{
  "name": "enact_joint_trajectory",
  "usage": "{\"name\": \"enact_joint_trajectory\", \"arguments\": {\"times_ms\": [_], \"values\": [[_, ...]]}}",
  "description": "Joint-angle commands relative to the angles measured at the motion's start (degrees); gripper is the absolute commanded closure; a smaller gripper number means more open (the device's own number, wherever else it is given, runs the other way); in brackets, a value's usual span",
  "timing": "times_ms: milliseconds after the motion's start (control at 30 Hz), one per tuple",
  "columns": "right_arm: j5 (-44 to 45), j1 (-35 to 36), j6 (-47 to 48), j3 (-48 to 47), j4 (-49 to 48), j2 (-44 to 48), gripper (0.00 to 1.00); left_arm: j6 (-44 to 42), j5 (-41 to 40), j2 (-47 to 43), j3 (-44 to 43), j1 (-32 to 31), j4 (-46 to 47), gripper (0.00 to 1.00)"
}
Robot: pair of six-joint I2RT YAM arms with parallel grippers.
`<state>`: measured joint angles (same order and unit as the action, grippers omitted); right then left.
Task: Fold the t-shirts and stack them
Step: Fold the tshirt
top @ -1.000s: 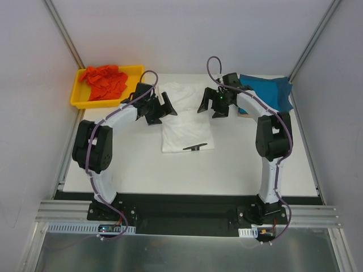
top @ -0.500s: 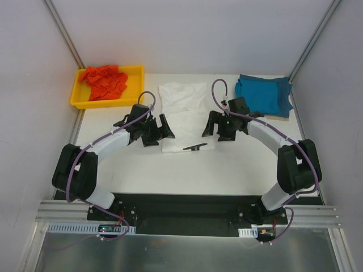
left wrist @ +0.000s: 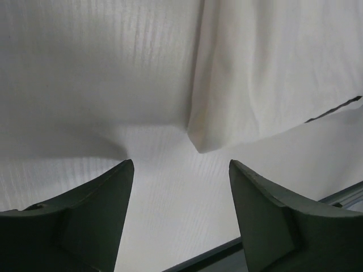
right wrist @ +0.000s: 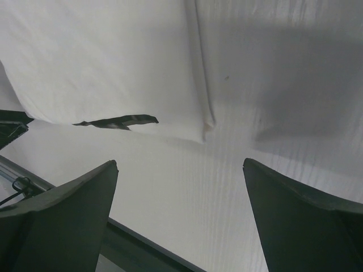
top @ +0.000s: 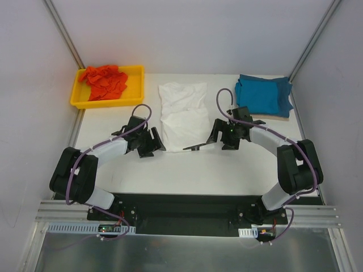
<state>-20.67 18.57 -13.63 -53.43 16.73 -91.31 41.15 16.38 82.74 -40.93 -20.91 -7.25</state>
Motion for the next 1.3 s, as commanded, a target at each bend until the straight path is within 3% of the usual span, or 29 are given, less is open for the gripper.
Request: {"name": "enact_joint_trajectory", "arguments": {"times_ms": [0, 67, 267, 367, 400, 567, 700, 867, 967, 1067, 1100, 1167, 1267], "values": [[-2.8, -0.3, -1.5, -0.1, -3.0, -1.6, 0.03, 0.5, -0.5, 3.8, -1.7, 0.7, 3.1, 0.38], [-2.6, -0.3, -1.5, 0.1, -3.0, -2.0, 0.03, 1.0, 2.1, 6.3, -2.5, 0.7, 3.9, 0.46], [-2.8, -0.4, -1.6, 0.2, -3.0, -3.7, 0.01, 1.1, 6.4, 10.8, -4.5, 0.7, 5.7, 0.53], [-3.2, -0.4, -1.8, 0.0, -3.0, -4.9, 0.01, 1.0, 8.0, 12.1, -5.1, 0.6, 6.0, 0.78], [-3.1, -0.4, -2.0, 0.0, -3.0, -5.3, 0.03, 0.9, 8.2, 12.1, -5.1, 0.6, 6.2, 0.98], [-3.3, -0.5, -2.0, -0.5, -3.2, -7.0, 0.09, 0.6, 7.7, 11.6, -4.3, 0.6, 6.3, 1.00], [-4.1, -0.5, -3.2, -1.1, -3.4, -9.1, 0.27, 0.6, 7.3, 11.7, -4.2, 0.6, 6.3, 1.00], [-3.1, -0.7, -4.4, -1.3, -3.5, -11.1, 0.37, 0.6, 7.2, 11.7, -4.1, 0.6, 6.3, 1.00], [-2.9, -1.1, -4.7, -1.2, -3.5, -12.1, 0.52, 0.6, 7.1, 11.7, -4.2, 0.7, 6.3, 1.00], [-2.5, -1.3, -4.8, -1.0, -3.2, -12.2, 0.73, 0.7, 7.0, 11.7, -4.2, 0.7, 6.2, 1.00], [-2.5, -1.5, -5.0, -0.8, -3.2, -12.3, 0.87, 0.7, 7.0, 11.6, -4.2, 0.7, 6.2, 1.00], [-2.4, -2.0, -4.9, -0.3, -3.4, -12.1, 0.99, 0.9, 7.0, 11.4, -4.1, 0.6, 6.3, 1.00], [-3.1, -2.0, -4.1, 0.7, -3.5, -11.4, 0.99, 0.9, 7.6, 10.4, -3.3, 0.7, 6.3, 1.00]]}}
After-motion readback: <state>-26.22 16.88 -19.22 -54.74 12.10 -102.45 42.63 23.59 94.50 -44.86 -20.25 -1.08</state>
